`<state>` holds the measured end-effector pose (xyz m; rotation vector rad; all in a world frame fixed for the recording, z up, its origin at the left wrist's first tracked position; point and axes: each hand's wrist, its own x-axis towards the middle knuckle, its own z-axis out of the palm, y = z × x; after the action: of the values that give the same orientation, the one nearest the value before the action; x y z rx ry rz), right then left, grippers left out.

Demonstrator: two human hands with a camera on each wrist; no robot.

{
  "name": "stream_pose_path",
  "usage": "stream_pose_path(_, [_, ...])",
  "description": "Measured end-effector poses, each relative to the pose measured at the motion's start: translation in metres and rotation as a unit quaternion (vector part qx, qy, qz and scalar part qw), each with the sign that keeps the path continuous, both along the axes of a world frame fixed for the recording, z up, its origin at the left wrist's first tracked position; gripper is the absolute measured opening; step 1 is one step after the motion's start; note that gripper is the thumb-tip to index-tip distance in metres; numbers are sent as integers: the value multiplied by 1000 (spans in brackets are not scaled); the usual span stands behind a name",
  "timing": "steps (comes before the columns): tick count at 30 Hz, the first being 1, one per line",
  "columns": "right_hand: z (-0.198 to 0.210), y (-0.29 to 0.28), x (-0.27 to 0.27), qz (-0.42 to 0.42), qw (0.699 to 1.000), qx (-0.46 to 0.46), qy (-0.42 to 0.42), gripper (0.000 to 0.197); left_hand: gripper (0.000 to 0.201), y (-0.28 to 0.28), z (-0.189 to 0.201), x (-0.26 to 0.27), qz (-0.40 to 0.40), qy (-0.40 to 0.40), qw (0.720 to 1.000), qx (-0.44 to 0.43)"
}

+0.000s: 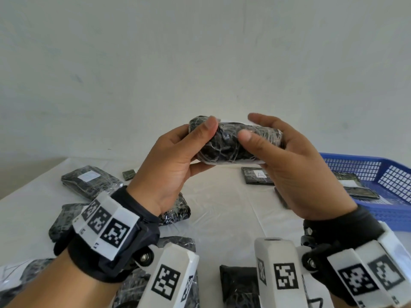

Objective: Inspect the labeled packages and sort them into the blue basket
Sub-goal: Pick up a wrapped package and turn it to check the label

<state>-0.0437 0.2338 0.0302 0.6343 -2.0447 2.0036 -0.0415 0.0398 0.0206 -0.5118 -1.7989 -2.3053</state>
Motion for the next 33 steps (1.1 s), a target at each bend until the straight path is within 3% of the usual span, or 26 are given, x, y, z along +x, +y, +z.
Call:
stream_pose_path(5, [-1,-3,0,-41,998,21,44,43,43,1,0,0,-18,-3,999,-27])
stream_pose_path(9, [1,1,2,-8,1000,18,3,65,50,1,-4,-4,16,20,999,-24])
stream_pose_path(12, [0,-4,2,-25,1000,12,14,50,44,-4,-2,-3,-3,20,999,-47])
stream_pose_path(15, [-2,-6,2,-40,999,13,15,49,31,-4,-2,-2,-26,23,998,-51])
stream_pose_path(18, [-1,-4,3,-4,1000,7,-17,51,38,0,-3,-3,-11,37,999,-18])
stream_pose_path(24, [-2,-2,-3,-6,1000,-11,-1,51,29,-1,-1,-1,-10,15,1000,-19])
stream_pose_path(27, [-2,0,-3,36,997,-69,-27,48,32,-1,-3,-4,17,6,1000,-4])
stream_pose_path(31, [-1,-3,-2,34,995,-95,12,30,36,-3,0,-3,-13,-31,999,16])
stream_pose_path(33, [-2,-2,-2,51,993,-103,13,34,34,-3,1,-3,-20,-38,999,28])
